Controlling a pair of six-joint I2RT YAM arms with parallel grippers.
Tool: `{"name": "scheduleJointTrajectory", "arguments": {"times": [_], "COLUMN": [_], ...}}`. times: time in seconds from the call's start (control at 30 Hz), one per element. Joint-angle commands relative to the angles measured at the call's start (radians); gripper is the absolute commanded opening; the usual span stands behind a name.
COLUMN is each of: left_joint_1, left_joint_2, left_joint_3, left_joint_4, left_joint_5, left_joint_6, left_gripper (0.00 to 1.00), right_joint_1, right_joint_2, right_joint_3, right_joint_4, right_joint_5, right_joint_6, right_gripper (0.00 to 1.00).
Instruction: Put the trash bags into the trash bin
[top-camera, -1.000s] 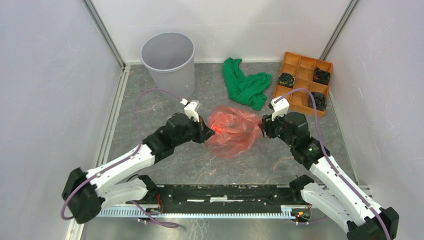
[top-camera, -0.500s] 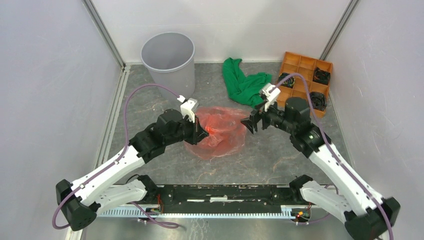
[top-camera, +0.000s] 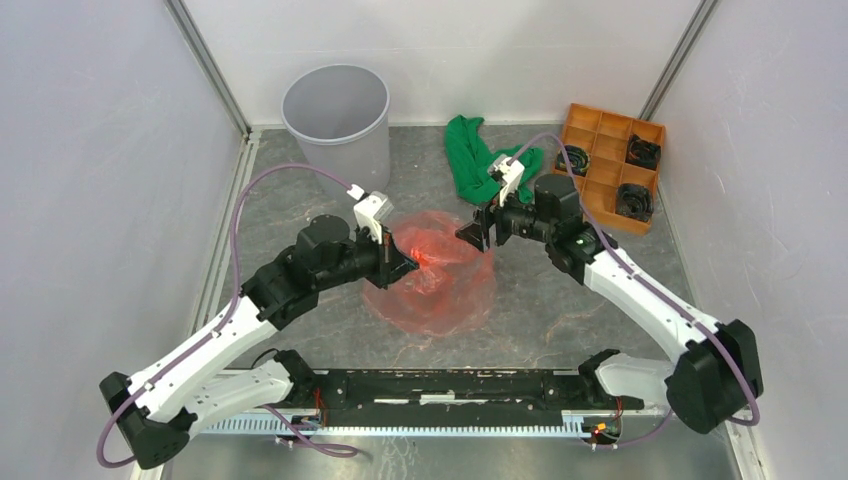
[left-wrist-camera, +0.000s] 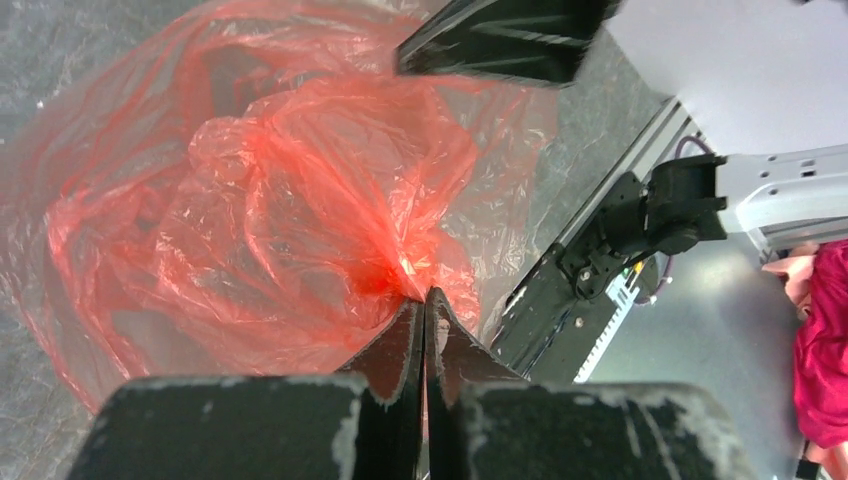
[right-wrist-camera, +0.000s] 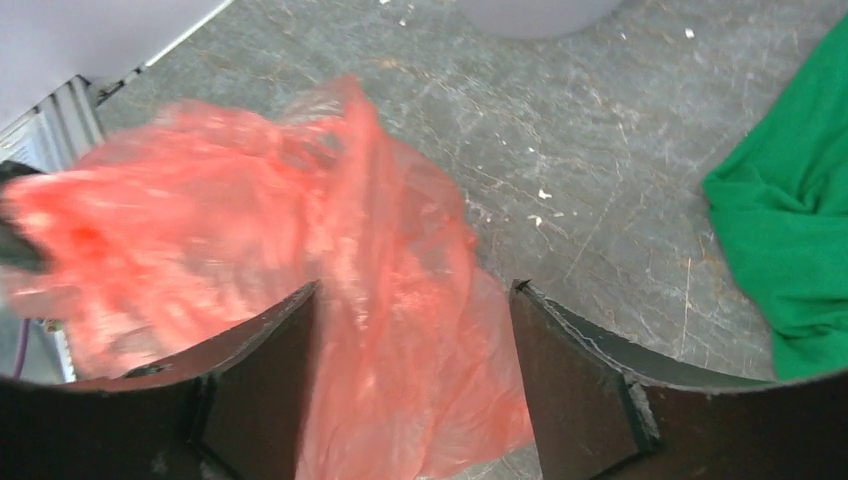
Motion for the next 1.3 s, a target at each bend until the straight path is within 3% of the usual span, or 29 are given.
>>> {"name": "scheduleJointTrajectory", "arguments": {"times": [0.0,0.07,0.13,0.23,0.3,0.4,0.57,0.63,0.73,0.8,0.87,0.93,1.07,1.2,1.27], "left_joint_1": [0.002,0.002,0.001,0.002,0.002,0.003,-0.016,-0.043,-0.067,-0.173,-0.266,-0.274,-0.254,-0.207,-0.150], "left_joint_2": [-0.033,-0.051,-0.055,0.047,0.145,0.275,0.554,0.638,0.707,0.650,0.587,0.533,0.510,0.488,0.457], "left_joint_3": [0.087,0.100,0.126,0.219,0.269,0.232,0.304,0.454,0.850,1.064,1.152,1.121,0.840,0.529,0.379], "left_joint_4": [0.082,0.110,0.097,-0.048,-0.118,-0.062,0.016,-0.009,-0.104,-0.043,0.030,0.047,0.046,0.127,0.184], "left_joint_5": [-0.002,-0.062,-0.223,-0.436,-0.511,-0.503,-0.267,-0.337,-0.409,-0.480,-0.512,-0.540,-0.681,-0.682,-0.618], "left_joint_6": [0.006,-0.032,-0.062,-0.074,-0.081,-0.076,-0.091,-0.032,0.089,0.190,0.248,0.200,0.156,0.107,0.053], "left_gripper": [0.02,0.02,0.02,0.02,0.02,0.02,0.02,0.02,0.02,0.02,0.02,0.02,0.02,0.02,0.02], "right_joint_1": [0.002,0.003,0.001,0.000,0.000,0.001,0.001,0.001,0.001,0.002,0.000,0.001,0.002,0.001,0.001], "right_joint_2": [0.035,0.047,0.060,0.013,-0.062,-0.199,-0.326,-0.344,-0.384,-0.422,-0.456,-0.490,-0.555,-0.563,-0.549], "right_joint_3": [-0.030,-0.040,-0.001,0.069,0.101,0.123,0.112,0.120,0.126,0.140,0.170,0.196,0.181,0.117,0.088], "right_joint_4": [0.124,0.077,-0.046,-0.157,-0.190,-0.200,-0.200,-0.234,-0.256,-0.266,-0.285,-0.300,-0.272,-0.248,-0.258], "right_joint_5": [0.133,0.304,0.438,0.475,0.489,0.563,0.626,0.646,0.654,0.659,0.679,0.708,0.707,0.688,0.688], "right_joint_6": [0.062,0.042,0.019,0.009,0.012,0.016,0.016,0.019,0.035,0.039,0.035,0.033,0.036,0.035,0.029], "right_gripper": [0.73,0.73,0.83,0.95,0.98,0.98,0.98,0.98,0.98,0.98,0.98,0.98,0.98,0.98,0.98]}}
